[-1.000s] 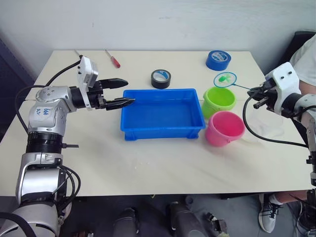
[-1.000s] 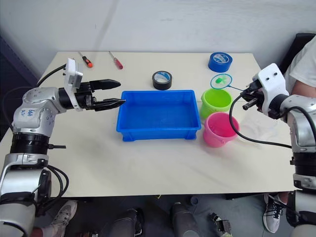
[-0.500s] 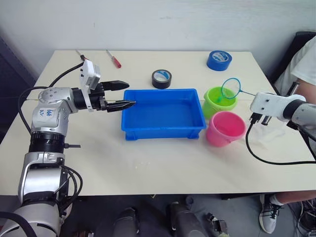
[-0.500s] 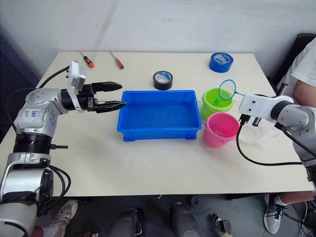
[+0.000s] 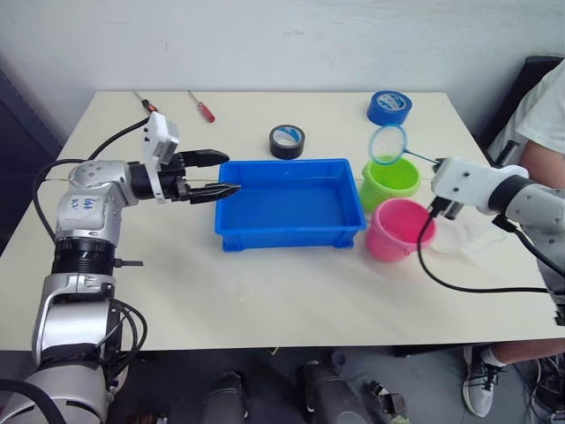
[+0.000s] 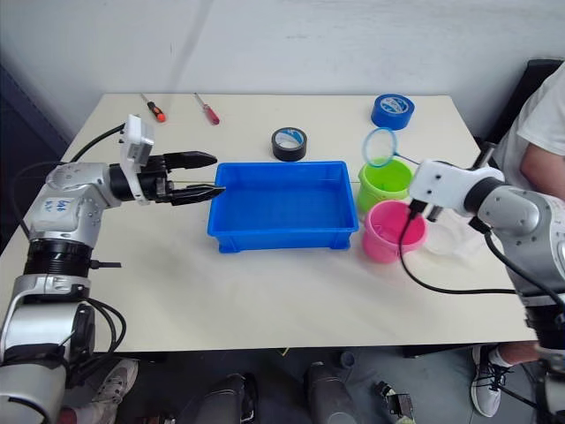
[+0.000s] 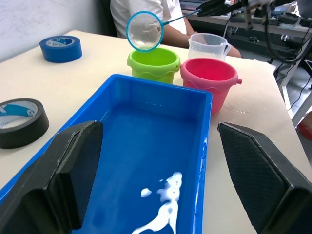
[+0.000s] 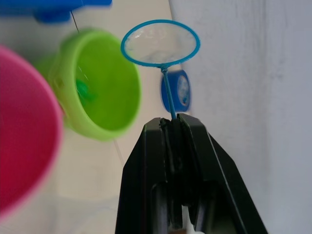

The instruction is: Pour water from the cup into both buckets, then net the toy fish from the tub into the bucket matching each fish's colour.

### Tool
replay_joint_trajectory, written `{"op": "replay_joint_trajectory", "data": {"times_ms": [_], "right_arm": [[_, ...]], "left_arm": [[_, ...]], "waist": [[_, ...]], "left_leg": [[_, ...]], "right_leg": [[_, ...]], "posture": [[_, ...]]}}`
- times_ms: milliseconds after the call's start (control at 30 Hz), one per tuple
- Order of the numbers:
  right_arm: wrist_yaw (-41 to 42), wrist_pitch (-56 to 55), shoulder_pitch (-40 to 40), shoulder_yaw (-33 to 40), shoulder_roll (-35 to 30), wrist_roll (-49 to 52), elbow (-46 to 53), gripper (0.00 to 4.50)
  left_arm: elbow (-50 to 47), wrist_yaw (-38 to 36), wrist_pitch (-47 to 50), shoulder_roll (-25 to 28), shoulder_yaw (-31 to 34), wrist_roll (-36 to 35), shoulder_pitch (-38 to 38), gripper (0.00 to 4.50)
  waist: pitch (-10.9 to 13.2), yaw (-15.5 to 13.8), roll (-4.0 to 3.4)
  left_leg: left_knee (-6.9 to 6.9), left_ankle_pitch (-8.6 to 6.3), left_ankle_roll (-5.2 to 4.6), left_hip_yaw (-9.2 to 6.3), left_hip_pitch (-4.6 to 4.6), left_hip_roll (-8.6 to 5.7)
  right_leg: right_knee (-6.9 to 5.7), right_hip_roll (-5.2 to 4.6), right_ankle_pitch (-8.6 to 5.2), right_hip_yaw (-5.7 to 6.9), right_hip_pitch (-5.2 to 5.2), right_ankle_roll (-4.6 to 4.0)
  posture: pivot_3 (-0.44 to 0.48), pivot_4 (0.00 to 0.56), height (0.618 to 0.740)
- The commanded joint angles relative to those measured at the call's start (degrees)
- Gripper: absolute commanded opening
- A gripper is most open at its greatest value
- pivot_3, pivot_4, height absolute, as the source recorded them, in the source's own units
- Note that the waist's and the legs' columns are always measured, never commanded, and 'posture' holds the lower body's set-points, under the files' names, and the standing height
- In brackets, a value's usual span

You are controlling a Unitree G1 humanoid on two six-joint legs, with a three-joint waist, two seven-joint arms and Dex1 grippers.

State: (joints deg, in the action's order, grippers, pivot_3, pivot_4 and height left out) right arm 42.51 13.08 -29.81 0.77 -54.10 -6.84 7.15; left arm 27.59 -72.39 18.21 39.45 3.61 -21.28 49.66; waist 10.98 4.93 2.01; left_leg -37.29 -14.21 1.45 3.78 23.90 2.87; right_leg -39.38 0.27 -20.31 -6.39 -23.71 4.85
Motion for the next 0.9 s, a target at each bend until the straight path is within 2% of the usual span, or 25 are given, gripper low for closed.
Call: {"op": "replay_joint_trajectory", "data": {"times_ms": [33, 267, 400, 600, 900], "right_arm": [[7.7, 10.8, -4.5, 3.8, 0.4, 11.7, 5.6, 0.0], [22.8, 20.9, -9.0, 1.7, 1.2, 29.6, 7.4, 0.0], [28.4, 23.8, -7.4, -1.9, 1.9, 34.8, 10.2, 0.0], [30.2, 21.0, -4.3, -9.3, 5.6, 33.4, 10.5, 0.0], [22.9, 14.7, -0.9, -18.5, 14.2, 23.3, 6.0, 0.0]], "left_arm": [[-5.9, -4.4, 4.9, 5.1, 2.6, -3.7, -0.7, 4.12], [-16.0, -7.8, 11.3, 12.4, 3.9, -7.2, -5.6, 4.12], [-22.4, -9.0, 15.3, 15.4, 5.3, -10.1, -9.7, 4.12], [-29.0, -9.4, 17.5, 16.2, 4.1, -11.9, -14.1, 4.12], [-34.4, -9.2, 11.9, 14.0, -1.6, -8.7, -22.8, 4.12]], "waist": [[0.0, 0.0, -0.01], [0.0, -0.3, -0.01], [0.0, -0.2, -0.01], [0.0, -0.1, -0.01], [0.0, -0.2, 0.02]], "left_leg": [[0.02, 0.0, -0.01, 0.0, -0.05, 0.0], [0.08, -0.09, -0.15, -0.11, -0.33, -0.05], [0.08, -0.1, -0.18, -0.15, -0.32, -0.04], [0.07, -0.1, -0.18, -0.14, -0.33, -0.05], [0.05, -0.1, -0.17, -0.12, -0.32, -0.05]], "right_leg": [[-0.06, 0.0, 0.0, 0.0, 0.0, -0.01], [0.05, -0.14, -0.06, -0.01, 0.36, -0.1], [0.05, -0.17, -0.07, -0.04, 0.35, -0.11], [-0.01, -0.15, -0.08, -0.07, 0.32, -0.13], [-0.03, -0.14, -0.08, -0.13, 0.28, -0.14]], "posture": [[0.0, 0.15, 0.734], [0.0, 0.15, 0.734], [0.0, 0.15, 0.734], [0.0, 0.15, 0.734], [0.0, 0.15, 0.734]]}}
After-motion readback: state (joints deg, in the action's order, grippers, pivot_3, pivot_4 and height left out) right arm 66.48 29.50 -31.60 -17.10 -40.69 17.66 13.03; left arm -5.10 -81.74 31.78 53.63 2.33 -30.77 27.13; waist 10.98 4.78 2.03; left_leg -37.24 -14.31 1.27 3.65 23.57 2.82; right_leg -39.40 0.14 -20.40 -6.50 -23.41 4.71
